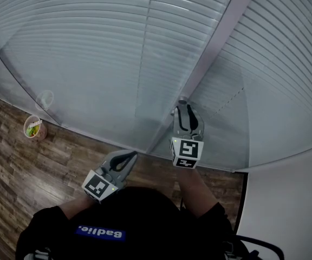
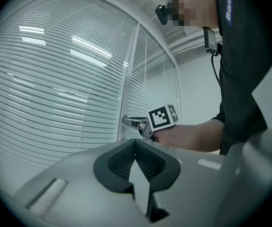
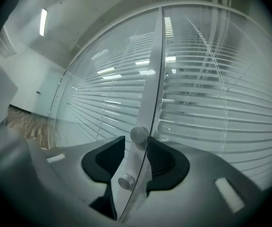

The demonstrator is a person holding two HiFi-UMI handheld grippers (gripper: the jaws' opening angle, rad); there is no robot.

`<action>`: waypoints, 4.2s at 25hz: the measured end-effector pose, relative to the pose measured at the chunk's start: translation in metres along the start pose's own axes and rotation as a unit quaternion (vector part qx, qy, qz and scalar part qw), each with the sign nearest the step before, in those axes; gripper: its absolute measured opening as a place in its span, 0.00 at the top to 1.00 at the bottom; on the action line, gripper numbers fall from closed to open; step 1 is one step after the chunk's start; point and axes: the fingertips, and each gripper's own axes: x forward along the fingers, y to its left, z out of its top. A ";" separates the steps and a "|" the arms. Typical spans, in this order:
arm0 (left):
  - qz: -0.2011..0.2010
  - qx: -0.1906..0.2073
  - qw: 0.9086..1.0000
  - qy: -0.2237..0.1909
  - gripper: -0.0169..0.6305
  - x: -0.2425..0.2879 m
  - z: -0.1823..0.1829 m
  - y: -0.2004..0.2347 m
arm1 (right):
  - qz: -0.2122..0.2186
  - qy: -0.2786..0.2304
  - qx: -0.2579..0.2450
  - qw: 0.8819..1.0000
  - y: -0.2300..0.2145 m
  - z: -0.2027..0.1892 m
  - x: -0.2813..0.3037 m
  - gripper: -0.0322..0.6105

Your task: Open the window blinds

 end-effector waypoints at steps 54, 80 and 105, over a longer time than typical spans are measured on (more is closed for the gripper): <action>0.004 -0.021 1.000 0.006 0.97 -0.015 -0.013 0.008 | -0.059 0.022 -0.290 0.955 -0.001 0.009 0.020 0.75; -0.005 -0.030 1.000 0.006 0.97 -0.011 -0.012 0.003 | 0.000 0.058 -0.634 0.772 0.007 -0.001 0.016 0.71; -0.005 -0.036 0.999 0.014 0.97 -0.011 -0.020 0.003 | -0.037 0.054 -0.420 0.905 0.002 0.007 0.018 0.75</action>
